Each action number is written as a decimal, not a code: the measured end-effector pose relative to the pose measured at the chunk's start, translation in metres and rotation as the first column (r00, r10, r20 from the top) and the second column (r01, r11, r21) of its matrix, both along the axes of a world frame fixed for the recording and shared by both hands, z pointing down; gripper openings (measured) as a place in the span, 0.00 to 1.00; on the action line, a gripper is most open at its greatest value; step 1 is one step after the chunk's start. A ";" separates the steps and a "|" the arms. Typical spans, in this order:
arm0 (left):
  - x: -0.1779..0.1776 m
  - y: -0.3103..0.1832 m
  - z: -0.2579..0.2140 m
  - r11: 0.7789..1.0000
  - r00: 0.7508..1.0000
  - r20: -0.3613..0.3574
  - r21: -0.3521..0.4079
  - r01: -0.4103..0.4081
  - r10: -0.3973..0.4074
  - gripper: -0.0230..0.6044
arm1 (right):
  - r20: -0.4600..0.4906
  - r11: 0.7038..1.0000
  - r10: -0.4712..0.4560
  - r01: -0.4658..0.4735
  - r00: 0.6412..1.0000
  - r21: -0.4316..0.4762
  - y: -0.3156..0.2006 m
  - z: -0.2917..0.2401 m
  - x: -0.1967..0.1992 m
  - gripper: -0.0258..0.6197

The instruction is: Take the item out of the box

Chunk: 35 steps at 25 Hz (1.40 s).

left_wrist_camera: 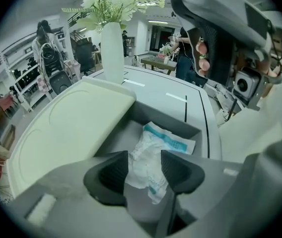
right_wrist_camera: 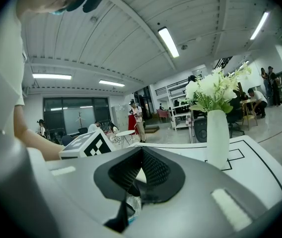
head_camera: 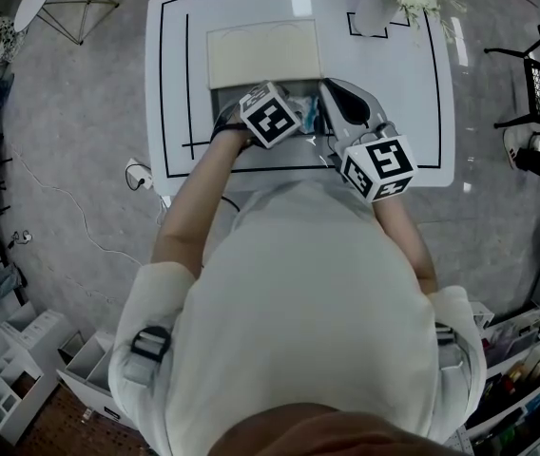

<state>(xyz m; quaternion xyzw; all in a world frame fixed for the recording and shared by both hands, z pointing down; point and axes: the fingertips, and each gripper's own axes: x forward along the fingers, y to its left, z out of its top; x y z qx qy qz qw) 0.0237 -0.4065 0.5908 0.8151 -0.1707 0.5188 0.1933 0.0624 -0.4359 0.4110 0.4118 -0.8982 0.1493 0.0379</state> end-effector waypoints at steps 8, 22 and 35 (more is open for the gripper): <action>0.001 -0.001 0.005 1.000 1.000 -0.017 0.007 0.022 -0.022 0.33 | 0.000 1.000 0.003 -0.003 1.000 -0.003 0.002 0.002 0.001 0.04; -0.002 0.000 -0.002 0.996 0.998 -0.051 0.088 0.034 -0.030 0.09 | -0.003 1.000 0.015 -0.015 1.000 0.003 0.015 0.001 -0.003 0.04; -0.020 0.005 -0.059 0.965 0.977 -0.178 0.214 0.155 -0.117 0.09 | -0.009 0.999 0.027 -0.027 1.000 0.019 0.050 -0.004 -0.021 0.04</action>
